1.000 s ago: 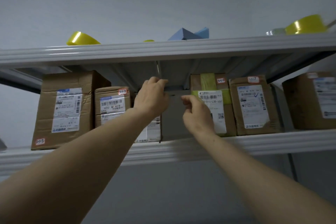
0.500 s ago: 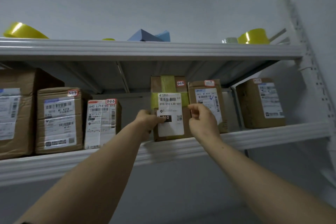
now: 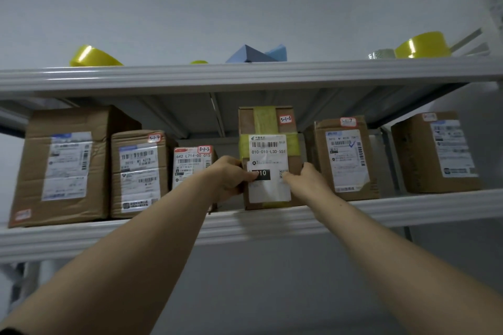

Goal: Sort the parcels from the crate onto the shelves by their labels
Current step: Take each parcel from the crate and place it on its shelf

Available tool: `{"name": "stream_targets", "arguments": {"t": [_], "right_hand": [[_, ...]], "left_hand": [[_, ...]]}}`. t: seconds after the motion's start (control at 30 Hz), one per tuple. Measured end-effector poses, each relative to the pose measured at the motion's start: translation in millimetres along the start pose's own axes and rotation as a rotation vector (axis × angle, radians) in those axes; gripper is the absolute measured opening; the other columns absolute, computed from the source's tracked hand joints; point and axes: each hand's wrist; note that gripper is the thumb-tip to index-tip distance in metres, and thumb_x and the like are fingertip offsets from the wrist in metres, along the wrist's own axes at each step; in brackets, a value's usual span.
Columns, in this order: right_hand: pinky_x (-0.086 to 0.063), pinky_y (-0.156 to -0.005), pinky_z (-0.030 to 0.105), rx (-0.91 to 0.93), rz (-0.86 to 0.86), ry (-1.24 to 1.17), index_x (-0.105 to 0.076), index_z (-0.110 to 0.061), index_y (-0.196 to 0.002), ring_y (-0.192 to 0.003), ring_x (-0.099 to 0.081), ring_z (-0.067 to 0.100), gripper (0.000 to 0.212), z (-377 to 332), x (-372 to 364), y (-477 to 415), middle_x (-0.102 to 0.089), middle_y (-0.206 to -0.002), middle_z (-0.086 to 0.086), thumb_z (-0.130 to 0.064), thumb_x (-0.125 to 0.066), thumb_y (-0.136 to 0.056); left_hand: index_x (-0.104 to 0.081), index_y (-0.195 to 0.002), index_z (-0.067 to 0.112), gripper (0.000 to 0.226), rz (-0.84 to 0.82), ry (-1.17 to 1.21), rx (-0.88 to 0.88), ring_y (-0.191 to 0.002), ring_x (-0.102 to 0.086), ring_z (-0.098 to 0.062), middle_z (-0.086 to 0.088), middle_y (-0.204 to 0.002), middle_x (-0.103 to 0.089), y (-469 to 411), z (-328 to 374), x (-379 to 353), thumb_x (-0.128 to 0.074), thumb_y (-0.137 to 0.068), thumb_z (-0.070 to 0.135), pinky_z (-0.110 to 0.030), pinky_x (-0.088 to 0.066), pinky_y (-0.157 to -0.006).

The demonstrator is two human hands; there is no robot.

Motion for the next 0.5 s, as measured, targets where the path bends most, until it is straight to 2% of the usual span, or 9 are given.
{"name": "stream_targets", "arguments": {"t": [0.07, 0.1, 0.2, 0.23, 0.3, 0.37, 0.43, 0.5], "right_hand": [[-0.044, -0.091, 0.031, -0.069, -0.041, -0.12, -0.04, -0.005, -0.131, -0.112, -0.054, 0.026, 0.051, 0, -2, -3, -0.053, -0.127, 0.009, -0.023, -0.062, -0.089], [-0.049, -0.087, 0.035, -0.099, -0.05, -0.149, -0.044, -0.006, -0.125, -0.102, -0.058, 0.025, 0.05, 1, -3, -5, -0.057, -0.118, 0.009, -0.021, -0.068, -0.084], [-0.051, -0.06, 0.029, -0.134, -0.093, -0.186, -0.047, -0.004, -0.122, -0.081, -0.059, 0.019, 0.053, -2, -7, -8, -0.061, -0.109, 0.012, -0.012, -0.076, -0.078], [-0.051, -0.058, 0.029, -0.124, -0.111, -0.184, -0.049, -0.004, -0.122, -0.08, -0.06, 0.019, 0.053, -4, -9, -9, -0.062, -0.11, 0.012, -0.01, -0.076, -0.078], [-0.056, -0.07, 0.036, -0.105, -0.131, -0.181, -0.051, -0.005, -0.12, -0.088, -0.064, 0.023, 0.05, -6, -15, -12, -0.064, -0.11, 0.013, -0.009, -0.076, -0.077], [-0.056, -0.078, 0.037, -0.074, -0.145, -0.181, -0.05, -0.006, -0.119, -0.097, -0.063, 0.027, 0.048, -7, -21, -12, -0.063, -0.112, 0.014, -0.008, -0.076, -0.078], [-0.055, -0.081, 0.037, -0.036, -0.154, -0.18, -0.05, -0.005, -0.119, -0.1, -0.062, 0.028, 0.046, -8, -26, -12, -0.063, -0.113, 0.014, -0.008, -0.074, -0.08], [-0.053, -0.087, 0.041, 0.0, -0.15, -0.179, -0.052, -0.004, -0.119, -0.101, -0.062, 0.029, 0.044, -8, -31, -13, -0.063, -0.111, 0.014, -0.008, -0.073, -0.08]], "left_hand": [[-0.056, -0.117, -0.002, 0.027, 0.014, -0.047, -0.021, -0.11, -0.06, -0.029, -0.015, -0.118, -0.062, 2, -1, 2, -0.057, -0.09, 0.001, -0.036, -0.051, -0.088], [-0.056, -0.117, 0.0, 0.026, 0.029, -0.099, -0.04, -0.109, -0.059, -0.028, -0.014, -0.118, -0.061, 3, -2, 3, -0.057, -0.091, 0.002, -0.034, -0.051, -0.088], [-0.055, -0.115, 0.004, 0.024, 0.147, -0.414, -0.17, -0.105, -0.058, -0.025, -0.007, -0.107, -0.059, 4, -7, 7, -0.058, -0.091, 0.009, -0.029, -0.049, -0.084], [-0.054, -0.116, 0.005, 0.026, 0.197, -0.518, -0.227, -0.104, -0.058, -0.024, -0.005, -0.107, -0.058, 3, -8, 9, -0.06, -0.091, 0.012, -0.029, -0.049, -0.082], [-0.05, -0.119, 0.005, 0.033, 0.327, -0.719, -0.328, -0.103, -0.055, -0.024, -0.006, -0.112, -0.057, 3, -11, 13, -0.061, -0.09, 0.015, -0.03, -0.046, -0.079], [-0.047, -0.123, 0.005, 0.035, 0.482, -0.896, -0.445, -0.11, -0.05, -0.028, -0.012, -0.121, -0.052, 3, -14, 18, -0.057, -0.09, 0.011, -0.033, -0.043, -0.084], [-0.045, -0.128, 0.008, 0.041, 0.583, -0.983, -0.563, -0.117, -0.04, -0.028, -0.012, -0.128, -0.043, 4, -16, 22, -0.053, -0.089, 0.004, -0.033, -0.041, -0.091], [-0.046, -0.131, 0.01, 0.044, 0.649, -1.01, -0.636, -0.119, -0.036, -0.026, -0.011, -0.13, -0.04, 8, -14, 25, -0.051, -0.088, 0.004, -0.031, -0.038, -0.093]]}}
Point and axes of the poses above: each hand's wrist, its own y-axis away from the middle knuckle, its own x-axis out of the back of the hand, z = x × y
